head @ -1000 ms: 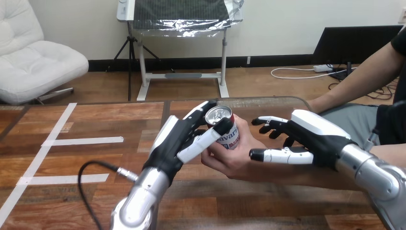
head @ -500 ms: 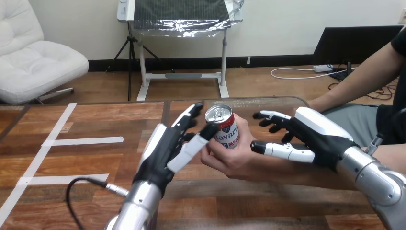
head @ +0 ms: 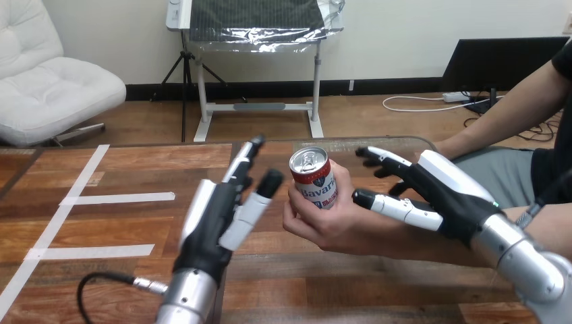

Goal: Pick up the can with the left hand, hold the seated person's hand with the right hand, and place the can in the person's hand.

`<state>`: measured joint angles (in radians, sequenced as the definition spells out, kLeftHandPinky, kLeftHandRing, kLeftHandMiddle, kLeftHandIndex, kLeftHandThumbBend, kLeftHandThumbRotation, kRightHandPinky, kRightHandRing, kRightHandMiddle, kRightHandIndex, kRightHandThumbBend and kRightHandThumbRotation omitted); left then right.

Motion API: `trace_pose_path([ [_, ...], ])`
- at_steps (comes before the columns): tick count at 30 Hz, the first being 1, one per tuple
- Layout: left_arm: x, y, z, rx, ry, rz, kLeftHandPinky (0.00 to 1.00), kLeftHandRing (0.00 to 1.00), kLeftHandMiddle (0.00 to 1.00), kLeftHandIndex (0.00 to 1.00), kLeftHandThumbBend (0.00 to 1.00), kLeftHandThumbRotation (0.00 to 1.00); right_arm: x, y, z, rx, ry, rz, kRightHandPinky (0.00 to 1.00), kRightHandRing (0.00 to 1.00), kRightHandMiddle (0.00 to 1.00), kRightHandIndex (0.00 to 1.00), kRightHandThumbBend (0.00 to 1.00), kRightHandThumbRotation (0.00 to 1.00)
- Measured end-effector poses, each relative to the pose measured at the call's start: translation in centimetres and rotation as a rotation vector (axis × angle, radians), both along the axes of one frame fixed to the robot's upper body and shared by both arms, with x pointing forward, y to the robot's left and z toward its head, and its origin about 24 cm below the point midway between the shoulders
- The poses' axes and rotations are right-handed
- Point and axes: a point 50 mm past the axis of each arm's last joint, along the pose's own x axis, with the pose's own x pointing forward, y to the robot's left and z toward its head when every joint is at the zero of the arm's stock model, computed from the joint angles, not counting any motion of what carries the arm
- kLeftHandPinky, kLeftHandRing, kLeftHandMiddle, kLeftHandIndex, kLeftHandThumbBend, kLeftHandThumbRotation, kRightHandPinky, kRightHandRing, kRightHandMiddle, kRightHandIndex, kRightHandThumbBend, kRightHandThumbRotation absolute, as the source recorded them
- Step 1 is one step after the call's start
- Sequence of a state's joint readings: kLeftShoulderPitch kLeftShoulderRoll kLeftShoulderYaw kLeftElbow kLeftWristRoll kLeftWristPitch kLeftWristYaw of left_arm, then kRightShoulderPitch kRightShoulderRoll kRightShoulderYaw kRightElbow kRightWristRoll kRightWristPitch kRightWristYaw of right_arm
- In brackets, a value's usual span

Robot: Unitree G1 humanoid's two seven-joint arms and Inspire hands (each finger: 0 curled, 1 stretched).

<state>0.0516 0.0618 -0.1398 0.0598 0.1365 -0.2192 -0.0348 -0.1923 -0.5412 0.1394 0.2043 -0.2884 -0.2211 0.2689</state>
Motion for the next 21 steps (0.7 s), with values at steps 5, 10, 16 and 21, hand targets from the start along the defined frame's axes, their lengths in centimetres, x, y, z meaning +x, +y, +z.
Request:
trace_pose_path([
  [5, -0.7, 0.2, 0.3, -0.036, -0.032, 0.032, 0.94, 0.96, 0.94, 0.93, 0.86, 1.00, -0.7, 0.6, -0.2, 0.103, -0.026, -0.002, 0.79, 0.93, 0.97, 0.98, 0.85, 1.00],
  [10, -1.5, 0.4, 0.6, -0.073, -0.078, 0.049, 0.91, 0.93, 0.91, 0.90, 0.83, 1.00, -1.6, 1.2, -0.2, 0.224, -0.056, 0.004, 0.84, 0.95, 0.98, 0.98, 0.89, 1.00],
  [16, -2.4, 0.7, 1.2, -0.092, -0.134, 0.063, 0.90, 0.91, 0.88, 0.88, 0.83, 1.00, -2.7, 2.0, 0.1, 0.359, -0.130, 0.019, 0.87, 0.95, 0.97, 0.96, 0.87, 1.00],
  [21, -3.2, 1.0, 1.7, -0.097, -0.178, 0.072, 0.91, 0.91, 0.88, 0.88, 0.81, 0.99, -3.6, 2.6, 0.8, 0.468, -0.204, 0.040, 0.90, 0.96, 0.97, 0.96, 0.85, 1.00],
])
